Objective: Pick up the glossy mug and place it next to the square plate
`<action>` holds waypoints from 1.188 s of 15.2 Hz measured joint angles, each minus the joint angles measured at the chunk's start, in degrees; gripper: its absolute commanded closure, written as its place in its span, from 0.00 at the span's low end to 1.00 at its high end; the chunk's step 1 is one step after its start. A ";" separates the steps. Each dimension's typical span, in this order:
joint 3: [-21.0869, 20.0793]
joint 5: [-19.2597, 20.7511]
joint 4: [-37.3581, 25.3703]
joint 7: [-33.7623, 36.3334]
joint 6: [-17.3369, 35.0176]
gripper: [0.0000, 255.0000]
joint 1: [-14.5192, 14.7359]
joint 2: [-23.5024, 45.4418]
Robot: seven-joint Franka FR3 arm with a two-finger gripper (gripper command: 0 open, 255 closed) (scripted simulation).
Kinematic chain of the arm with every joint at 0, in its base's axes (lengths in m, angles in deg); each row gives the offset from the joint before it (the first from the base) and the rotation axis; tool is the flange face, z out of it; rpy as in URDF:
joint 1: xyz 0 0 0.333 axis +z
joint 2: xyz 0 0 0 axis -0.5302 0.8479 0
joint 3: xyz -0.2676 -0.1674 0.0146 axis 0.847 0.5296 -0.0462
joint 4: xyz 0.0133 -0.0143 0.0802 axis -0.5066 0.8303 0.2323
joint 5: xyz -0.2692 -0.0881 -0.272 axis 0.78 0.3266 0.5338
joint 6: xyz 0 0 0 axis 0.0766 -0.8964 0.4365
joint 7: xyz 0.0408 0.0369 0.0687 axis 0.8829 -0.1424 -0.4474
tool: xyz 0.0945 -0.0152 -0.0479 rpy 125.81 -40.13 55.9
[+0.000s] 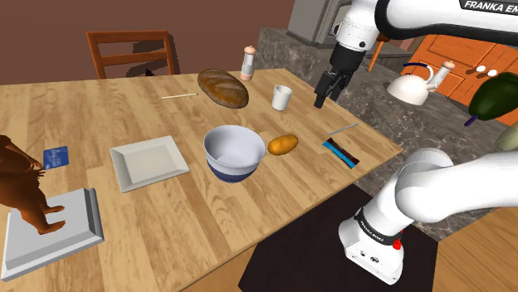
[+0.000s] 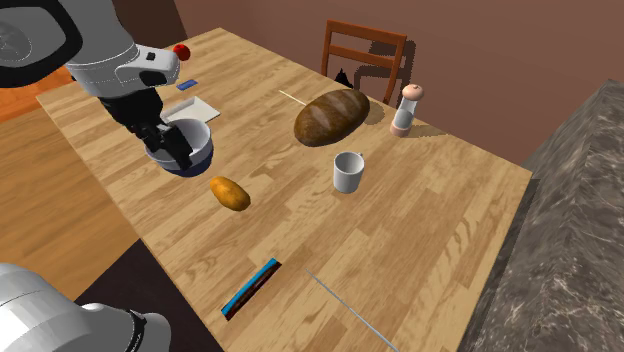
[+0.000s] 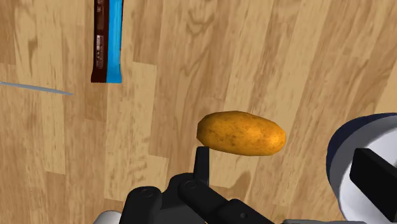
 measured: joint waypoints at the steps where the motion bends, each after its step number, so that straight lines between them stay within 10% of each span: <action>1: 0.00 0.00 0.00 0.00 0.00 0.00 0.00 0.00; 18: 8.95 3.62 -13.78 -10.07 18.37 0.00 -4.14 31.48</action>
